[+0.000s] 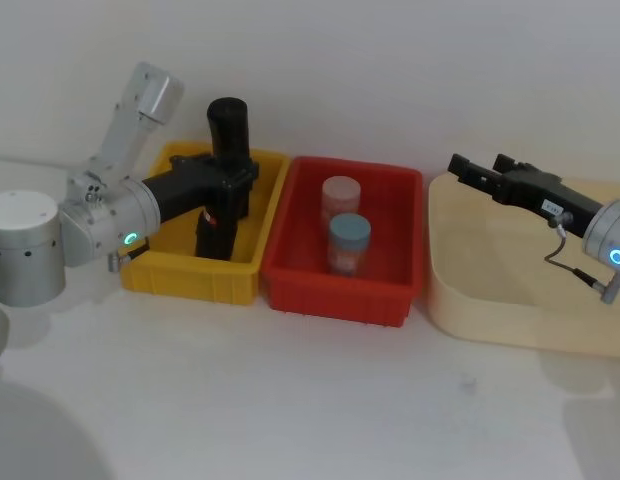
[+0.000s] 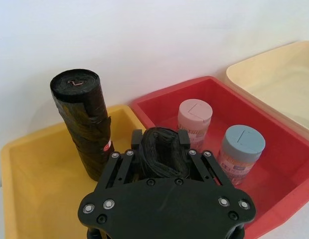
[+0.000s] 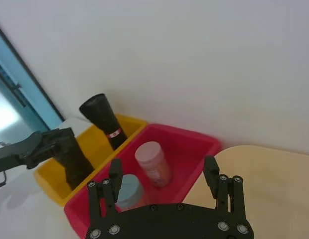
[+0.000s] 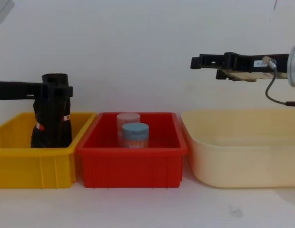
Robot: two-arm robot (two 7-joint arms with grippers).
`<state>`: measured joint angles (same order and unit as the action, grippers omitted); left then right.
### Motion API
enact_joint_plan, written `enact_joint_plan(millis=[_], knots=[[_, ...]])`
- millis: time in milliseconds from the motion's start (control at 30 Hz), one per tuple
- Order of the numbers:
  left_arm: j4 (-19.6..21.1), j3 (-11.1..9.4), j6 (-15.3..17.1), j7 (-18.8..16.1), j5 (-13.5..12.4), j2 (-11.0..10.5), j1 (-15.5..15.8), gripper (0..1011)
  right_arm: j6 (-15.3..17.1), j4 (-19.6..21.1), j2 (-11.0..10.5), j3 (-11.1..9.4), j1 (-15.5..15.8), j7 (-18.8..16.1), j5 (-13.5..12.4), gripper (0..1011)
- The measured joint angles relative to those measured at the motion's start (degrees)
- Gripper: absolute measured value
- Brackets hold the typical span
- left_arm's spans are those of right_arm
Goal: Pick up the garbage bag with the one hand and transfer it to the other hand.
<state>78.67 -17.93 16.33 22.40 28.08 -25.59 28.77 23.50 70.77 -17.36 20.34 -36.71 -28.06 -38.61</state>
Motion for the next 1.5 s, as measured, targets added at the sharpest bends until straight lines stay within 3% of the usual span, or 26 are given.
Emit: enact_joint_plan(millis=[300,633,1033,1500], knots=[[0.0,0.0,0.0,0.0,0.0,0.0,0.0,359,1.15,-0.94,-0.01,2.51,-1.62,-2.42,0.2,1000],[0.01,0.0,0.01,0.01,0.01,0.0,0.0,359,0.77,-1.59,0.37,6.84,-3.87,-3.84,2.95,1000],[0.01,0.01,0.01,0.01,0.01,0.0,0.0,359,-2.13,-2.44,1.43,10.77,-5.05,-2.32,6.64,1000],[0.01,0.01,0.01,0.01,0.01,0.0,0.0,359,-3.41,-3.93,2.94,13.47,-5.25,-1.12,8.5,1000]])
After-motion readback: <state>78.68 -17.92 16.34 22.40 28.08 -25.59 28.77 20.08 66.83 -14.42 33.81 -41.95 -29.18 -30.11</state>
